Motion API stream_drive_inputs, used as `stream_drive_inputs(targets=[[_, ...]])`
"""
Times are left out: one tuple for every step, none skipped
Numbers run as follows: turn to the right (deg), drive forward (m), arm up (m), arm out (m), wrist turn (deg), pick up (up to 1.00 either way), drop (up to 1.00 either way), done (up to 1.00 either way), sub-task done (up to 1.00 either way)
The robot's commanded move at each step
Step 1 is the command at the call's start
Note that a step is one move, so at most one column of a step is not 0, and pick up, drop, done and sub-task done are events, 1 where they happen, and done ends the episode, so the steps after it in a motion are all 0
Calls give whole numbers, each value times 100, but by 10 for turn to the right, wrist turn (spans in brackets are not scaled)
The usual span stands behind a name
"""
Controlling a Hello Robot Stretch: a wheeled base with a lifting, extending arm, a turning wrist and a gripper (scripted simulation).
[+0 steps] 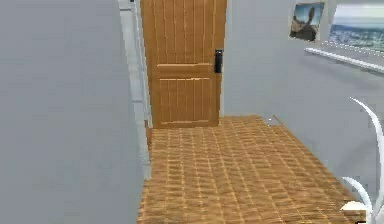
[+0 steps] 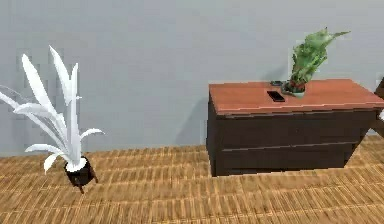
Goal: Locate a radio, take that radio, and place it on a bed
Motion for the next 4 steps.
stream_drive_inputs(targets=[[0,100,0,0,0,0,0,0,0],[0,95,0,0,0,0,0,0,0],[-450,0,0,0,0,0,0,0,0],[-210,0,0,0,0,0,0,0,0]])
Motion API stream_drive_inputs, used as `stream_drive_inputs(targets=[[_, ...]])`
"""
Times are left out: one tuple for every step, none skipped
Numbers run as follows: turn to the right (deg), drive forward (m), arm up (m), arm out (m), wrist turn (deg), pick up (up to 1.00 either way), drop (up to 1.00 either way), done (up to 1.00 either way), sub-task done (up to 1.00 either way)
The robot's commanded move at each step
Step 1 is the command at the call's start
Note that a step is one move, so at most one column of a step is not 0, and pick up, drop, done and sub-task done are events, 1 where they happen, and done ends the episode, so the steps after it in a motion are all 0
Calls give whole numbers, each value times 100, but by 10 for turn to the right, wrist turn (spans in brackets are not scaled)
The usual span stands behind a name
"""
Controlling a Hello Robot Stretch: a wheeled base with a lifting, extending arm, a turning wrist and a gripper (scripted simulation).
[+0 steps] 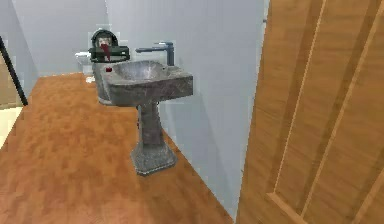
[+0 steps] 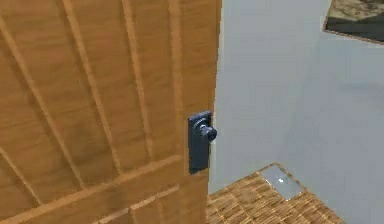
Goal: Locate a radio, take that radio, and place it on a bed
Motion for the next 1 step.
stream_drive_inputs(targets=[[0,35,0,0,0,0,0,0,0]])
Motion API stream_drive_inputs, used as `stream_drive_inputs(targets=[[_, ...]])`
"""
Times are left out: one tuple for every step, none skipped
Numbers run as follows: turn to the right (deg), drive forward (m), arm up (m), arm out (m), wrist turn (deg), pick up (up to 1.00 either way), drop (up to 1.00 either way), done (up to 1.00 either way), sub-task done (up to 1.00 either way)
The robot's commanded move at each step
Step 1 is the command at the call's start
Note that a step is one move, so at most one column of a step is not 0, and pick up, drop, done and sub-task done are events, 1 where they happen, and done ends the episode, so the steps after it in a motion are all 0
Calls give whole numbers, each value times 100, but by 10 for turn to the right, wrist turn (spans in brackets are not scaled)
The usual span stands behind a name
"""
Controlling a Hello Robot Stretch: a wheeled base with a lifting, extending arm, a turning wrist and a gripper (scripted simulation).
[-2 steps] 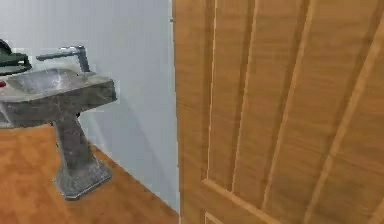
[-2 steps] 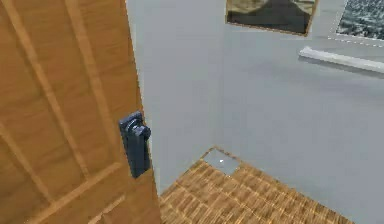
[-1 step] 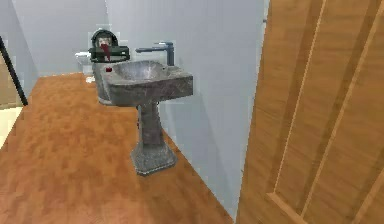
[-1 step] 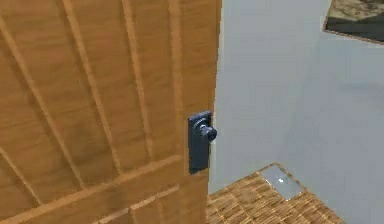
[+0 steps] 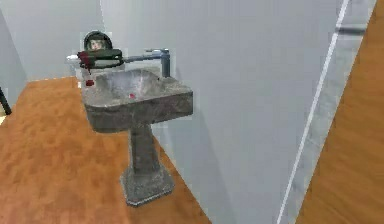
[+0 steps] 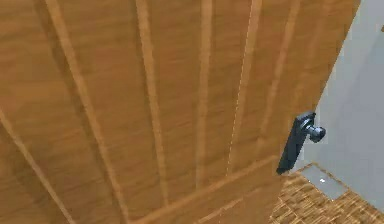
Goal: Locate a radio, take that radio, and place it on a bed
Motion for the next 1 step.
stream_drive_inputs(targets=[[-270,0,0,0,0,0,0,0,0]])
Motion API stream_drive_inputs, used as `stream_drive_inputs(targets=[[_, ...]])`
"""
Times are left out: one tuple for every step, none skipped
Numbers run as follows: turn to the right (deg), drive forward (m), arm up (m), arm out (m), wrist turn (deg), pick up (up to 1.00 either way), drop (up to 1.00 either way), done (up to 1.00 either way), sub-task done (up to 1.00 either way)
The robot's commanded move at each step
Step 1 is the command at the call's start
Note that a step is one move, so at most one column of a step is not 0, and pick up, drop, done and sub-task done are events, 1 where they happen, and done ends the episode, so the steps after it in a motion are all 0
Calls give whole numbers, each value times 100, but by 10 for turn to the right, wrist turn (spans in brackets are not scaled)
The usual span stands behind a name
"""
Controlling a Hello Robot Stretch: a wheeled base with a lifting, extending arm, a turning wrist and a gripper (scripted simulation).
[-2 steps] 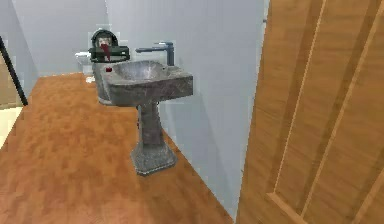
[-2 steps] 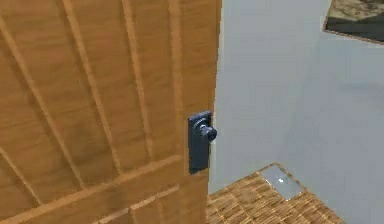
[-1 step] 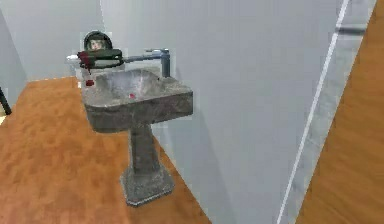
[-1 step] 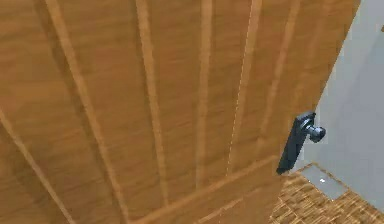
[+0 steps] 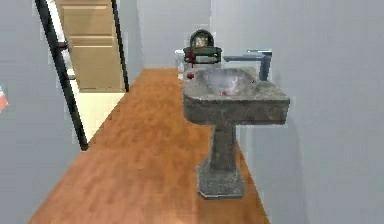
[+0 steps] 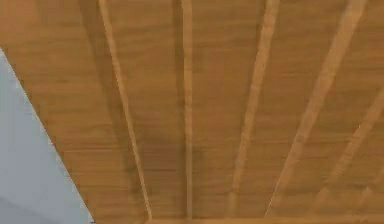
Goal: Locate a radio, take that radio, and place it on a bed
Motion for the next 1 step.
stream_drive_inputs(targets=[[0,30,0,0,0,0,0,0,0]])
